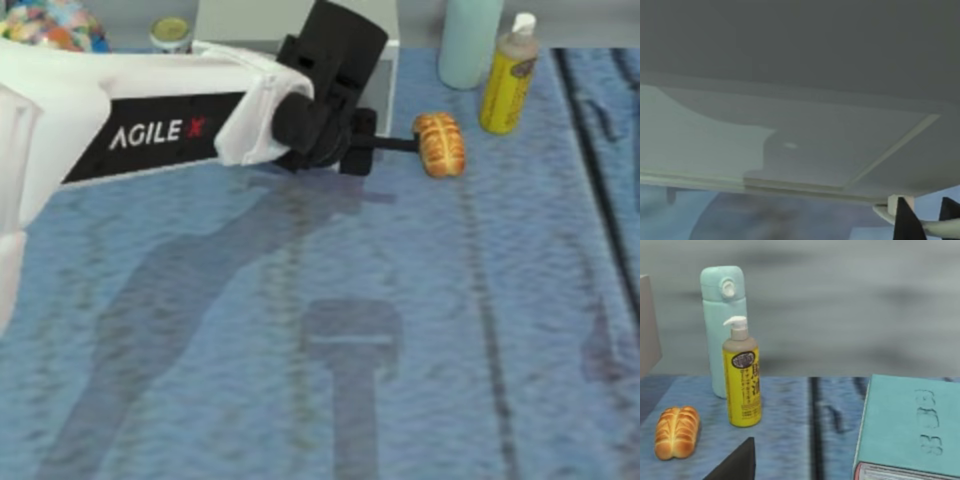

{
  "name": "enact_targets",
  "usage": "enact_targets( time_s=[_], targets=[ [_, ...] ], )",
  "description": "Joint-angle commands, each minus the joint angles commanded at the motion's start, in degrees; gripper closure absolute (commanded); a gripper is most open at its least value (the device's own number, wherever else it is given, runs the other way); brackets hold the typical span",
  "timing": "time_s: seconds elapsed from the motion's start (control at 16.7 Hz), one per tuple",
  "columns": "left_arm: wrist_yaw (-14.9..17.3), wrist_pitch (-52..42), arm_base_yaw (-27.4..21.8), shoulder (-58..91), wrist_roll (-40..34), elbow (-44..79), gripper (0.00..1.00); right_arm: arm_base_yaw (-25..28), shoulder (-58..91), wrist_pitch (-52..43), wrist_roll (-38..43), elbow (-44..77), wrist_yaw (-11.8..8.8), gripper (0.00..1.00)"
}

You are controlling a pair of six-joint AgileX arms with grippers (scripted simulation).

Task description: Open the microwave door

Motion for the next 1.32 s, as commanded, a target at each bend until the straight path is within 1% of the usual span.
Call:
enact_targets(
  time_s=[0.12, 0.54, 1.32],
  targets=[
    [0.5, 0.1, -0.4, 0.0, -0.2, 0.1, 1.00, 0.0, 0.0, 0.0, 0.0, 0.0, 0.0, 0.00],
    [2.3, 1.9, 0.6, -2.1, 2.9, -3.4, 1.00, 0.0, 0.0, 0.0, 0.0, 0.0, 0.0, 0.00],
    [2.3, 1.9, 0.6, -2.1, 2.9, -3.4, 1.00, 0.0, 0.0, 0.0, 0.0, 0.0, 0.0, 0.00]
  ],
)
